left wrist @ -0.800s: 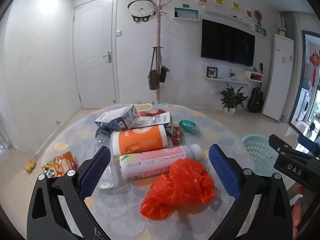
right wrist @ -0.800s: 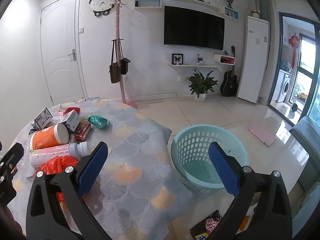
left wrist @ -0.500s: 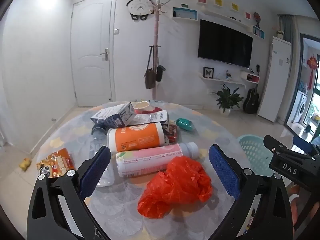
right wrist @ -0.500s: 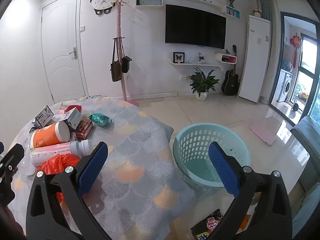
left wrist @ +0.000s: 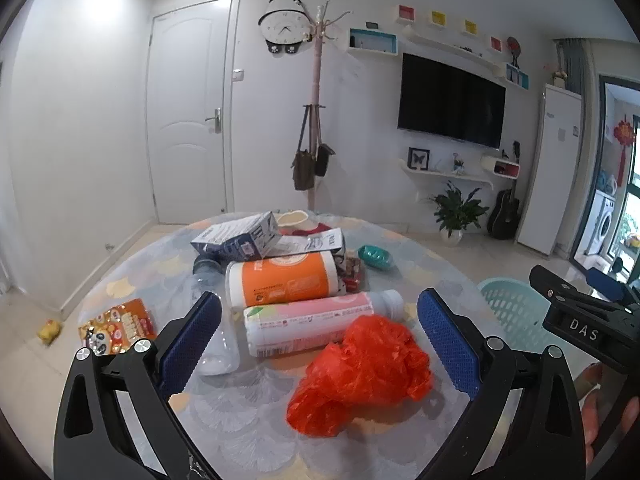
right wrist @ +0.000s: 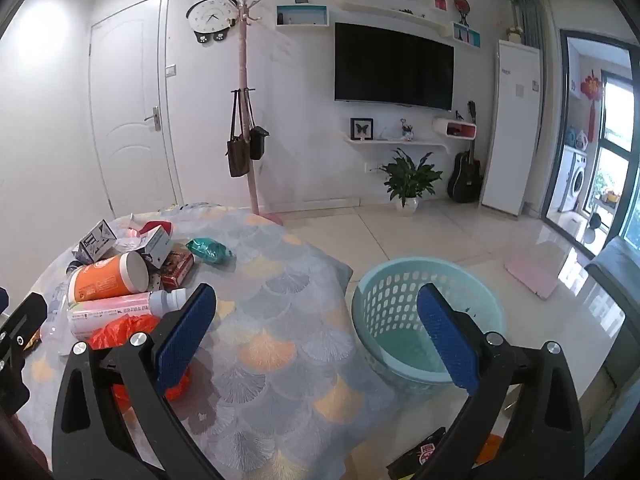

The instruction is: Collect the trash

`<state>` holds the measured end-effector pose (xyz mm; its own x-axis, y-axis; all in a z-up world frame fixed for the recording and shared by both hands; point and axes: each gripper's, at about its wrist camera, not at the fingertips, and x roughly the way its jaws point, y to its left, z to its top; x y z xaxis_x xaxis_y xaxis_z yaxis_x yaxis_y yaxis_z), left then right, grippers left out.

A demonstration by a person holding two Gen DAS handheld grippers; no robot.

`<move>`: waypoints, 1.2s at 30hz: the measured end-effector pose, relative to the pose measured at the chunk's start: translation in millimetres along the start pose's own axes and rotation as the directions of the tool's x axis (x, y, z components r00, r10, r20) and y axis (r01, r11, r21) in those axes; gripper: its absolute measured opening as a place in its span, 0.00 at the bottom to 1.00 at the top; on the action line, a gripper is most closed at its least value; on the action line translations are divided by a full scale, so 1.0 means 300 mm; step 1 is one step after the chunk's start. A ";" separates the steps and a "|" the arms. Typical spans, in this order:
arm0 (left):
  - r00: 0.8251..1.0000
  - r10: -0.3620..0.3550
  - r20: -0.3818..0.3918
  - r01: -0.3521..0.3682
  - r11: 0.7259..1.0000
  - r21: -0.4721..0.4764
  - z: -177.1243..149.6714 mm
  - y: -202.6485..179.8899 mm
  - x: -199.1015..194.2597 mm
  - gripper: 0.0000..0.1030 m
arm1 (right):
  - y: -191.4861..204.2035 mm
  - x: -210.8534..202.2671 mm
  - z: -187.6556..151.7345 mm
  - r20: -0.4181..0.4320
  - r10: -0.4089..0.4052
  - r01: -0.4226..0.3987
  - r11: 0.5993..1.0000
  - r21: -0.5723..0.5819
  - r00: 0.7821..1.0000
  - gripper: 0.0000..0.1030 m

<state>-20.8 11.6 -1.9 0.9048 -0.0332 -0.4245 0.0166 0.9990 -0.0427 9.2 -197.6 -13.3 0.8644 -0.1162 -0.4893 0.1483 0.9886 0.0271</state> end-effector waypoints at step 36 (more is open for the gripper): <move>1.000 -0.007 0.028 0.008 0.999 -0.039 0.001 0.057 -0.044 0.93 | 0.039 -0.034 -0.013 0.022 0.016 -0.015 1.000 -0.022 1.000 0.93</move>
<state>-32.4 29.1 3.2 0.9161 -0.0390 -0.3991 0.0070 0.9967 -0.0813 0.4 -184.5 -11.4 0.8769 -0.1025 -0.4697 0.1242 0.9921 0.0153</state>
